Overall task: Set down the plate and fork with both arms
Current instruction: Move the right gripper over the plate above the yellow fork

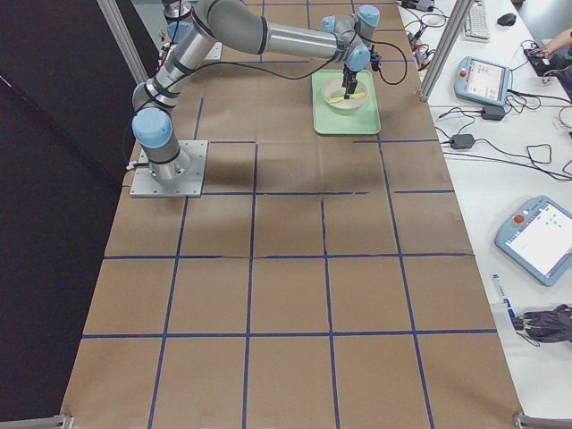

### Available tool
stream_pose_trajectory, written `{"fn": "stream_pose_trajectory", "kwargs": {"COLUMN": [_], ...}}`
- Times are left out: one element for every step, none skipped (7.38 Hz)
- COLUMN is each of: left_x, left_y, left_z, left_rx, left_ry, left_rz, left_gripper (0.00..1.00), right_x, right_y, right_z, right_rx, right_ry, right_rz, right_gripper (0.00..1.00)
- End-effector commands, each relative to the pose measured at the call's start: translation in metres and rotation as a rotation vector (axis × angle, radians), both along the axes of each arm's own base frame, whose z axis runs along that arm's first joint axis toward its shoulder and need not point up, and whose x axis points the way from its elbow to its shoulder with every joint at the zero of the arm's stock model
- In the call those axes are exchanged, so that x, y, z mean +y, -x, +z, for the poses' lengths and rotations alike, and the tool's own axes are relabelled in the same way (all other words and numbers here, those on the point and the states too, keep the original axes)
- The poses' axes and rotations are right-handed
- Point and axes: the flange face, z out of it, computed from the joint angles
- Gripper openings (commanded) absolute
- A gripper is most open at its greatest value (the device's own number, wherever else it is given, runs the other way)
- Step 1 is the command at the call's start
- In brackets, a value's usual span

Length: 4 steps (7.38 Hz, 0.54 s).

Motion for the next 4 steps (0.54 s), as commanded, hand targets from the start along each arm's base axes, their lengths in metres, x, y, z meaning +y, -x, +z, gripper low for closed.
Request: {"fn": "stream_pose_trajectory", "kwargs": {"left_x": [0.0008,-0.0002,-0.0002,-0.0004], "left_y": [0.0003,0.0010,0.0003,0.0003], "left_z": [0.0015,0.0003,-0.0004,-0.0003], "left_rx": [0.001,0.001,0.005,0.005], "left_ry": [0.002,0.001,0.000,0.001], "left_rz": [-0.025,-0.028,-0.062,-0.068], "left_gripper": [1.00,1.00,1.00,1.00], "right_x": [-0.0011,-0.0011,-0.0011,-0.0011], "right_y": [0.0003,0.0003,0.0003,0.0003], "right_z": [-0.0106,-0.0106,-0.0106,-0.0106], "right_rx": [0.005,0.005,0.005,0.005], "right_ry": [-0.013,-0.012,-0.012,-0.012], "right_rz": [-0.003,-0.006,-0.006,-0.006], "right_gripper": [0.62,0.56,0.50,0.44]}}
